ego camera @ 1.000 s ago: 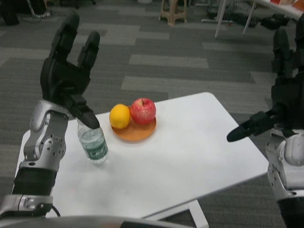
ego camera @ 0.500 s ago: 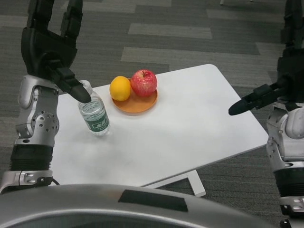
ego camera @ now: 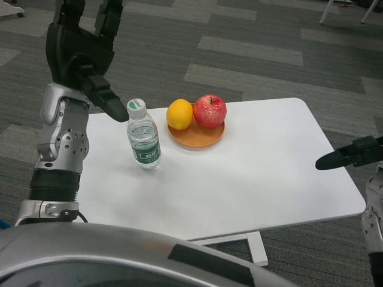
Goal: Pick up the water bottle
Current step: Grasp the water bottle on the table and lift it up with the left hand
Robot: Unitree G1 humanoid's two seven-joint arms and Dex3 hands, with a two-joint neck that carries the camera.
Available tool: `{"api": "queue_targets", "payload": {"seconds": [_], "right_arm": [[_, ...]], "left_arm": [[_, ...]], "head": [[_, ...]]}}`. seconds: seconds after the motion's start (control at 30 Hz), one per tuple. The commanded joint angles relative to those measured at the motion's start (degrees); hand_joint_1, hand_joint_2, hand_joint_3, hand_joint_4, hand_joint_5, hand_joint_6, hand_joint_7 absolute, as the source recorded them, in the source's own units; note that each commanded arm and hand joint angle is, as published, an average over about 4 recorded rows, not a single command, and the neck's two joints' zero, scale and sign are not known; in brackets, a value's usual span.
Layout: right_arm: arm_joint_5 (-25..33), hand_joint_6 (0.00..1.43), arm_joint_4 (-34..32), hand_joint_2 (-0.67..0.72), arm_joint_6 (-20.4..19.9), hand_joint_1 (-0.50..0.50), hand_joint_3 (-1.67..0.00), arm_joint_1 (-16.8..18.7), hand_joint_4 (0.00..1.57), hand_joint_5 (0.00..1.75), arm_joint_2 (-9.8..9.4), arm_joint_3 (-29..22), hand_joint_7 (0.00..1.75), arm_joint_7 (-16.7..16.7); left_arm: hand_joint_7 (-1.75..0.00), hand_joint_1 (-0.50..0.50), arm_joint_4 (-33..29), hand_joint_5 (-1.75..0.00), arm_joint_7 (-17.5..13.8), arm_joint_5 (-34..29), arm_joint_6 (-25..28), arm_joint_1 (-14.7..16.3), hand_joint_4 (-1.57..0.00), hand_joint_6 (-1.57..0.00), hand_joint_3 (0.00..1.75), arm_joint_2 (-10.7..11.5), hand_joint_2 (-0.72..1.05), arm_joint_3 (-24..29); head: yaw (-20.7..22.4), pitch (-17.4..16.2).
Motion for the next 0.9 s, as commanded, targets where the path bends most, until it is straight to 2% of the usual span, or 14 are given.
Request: {"api": "queue_targets", "payload": {"seconds": [0.03,0.13,0.27,0.5,0.7,0.9], "right_arm": [[0.67,0.0,1.24,0.72,-0.05,-0.25,0.0,-0.69,0.0,0.0,-0.65,0.24,0.0,-0.21],[0.71,0.0,1.81,0.72,-0.05,-0.25,0.0,-1.04,0.0,0.0,-0.7,0.4,0.0,-0.21],[0.76,0.0,2.66,0.72,-0.05,-0.25,0.0,-1.46,0.0,0.0,-0.7,0.46,0.0,-0.21],[0.76,0.0,4.0,0.72,-0.05,-0.25,0.0,-2.27,0.0,0.0,-0.7,1.19,0.0,-0.21],[0.76,0.0,4.66,0.72,-0.05,-0.25,0.0,-2.71,0.0,0.0,-0.7,1.89,0.0,-0.21],[0.76,0.0,4.55,0.72,-0.05,-0.25,0.0,-2.64,0.0,0.0,-0.54,1.98,0.0,-0.21]], "left_arm": [[-0.21,-0.5,-0.79,0.0,0.27,-0.56,-0.12,1.68,0.0,0.0,0.0,0.61,-0.37,1.88],[-0.21,-0.5,-1.36,0.0,0.27,-0.56,0.94,2.94,0.0,0.0,0.04,0.61,-0.37,2.76],[-0.21,-0.5,-3.21,0.0,0.12,-0.38,4.48,5.4,0.0,0.0,0.09,0.65,-0.24,5.9],[-0.21,-0.5,-4.26,0.0,0.09,3.49,9.11,9.4,0.0,0.0,0.02,0.87,-0.15,12.21],[-0.21,-0.5,-3.12,0.0,-0.39,8.19,9.6,11.37,0.0,0.0,0.09,-0.34,-0.1,14.73],[-0.21,-0.5,-0.11,0.0,-0.54,10.58,10.3,13.22,0.0,0.0,0.0,-0.54,-0.1,14.65]], "head": [[0.91,0.18],[1.95,0.8],[3.24,1.57],[4.56,2.05],[4.75,2.53],[4.71,2.74]]}}
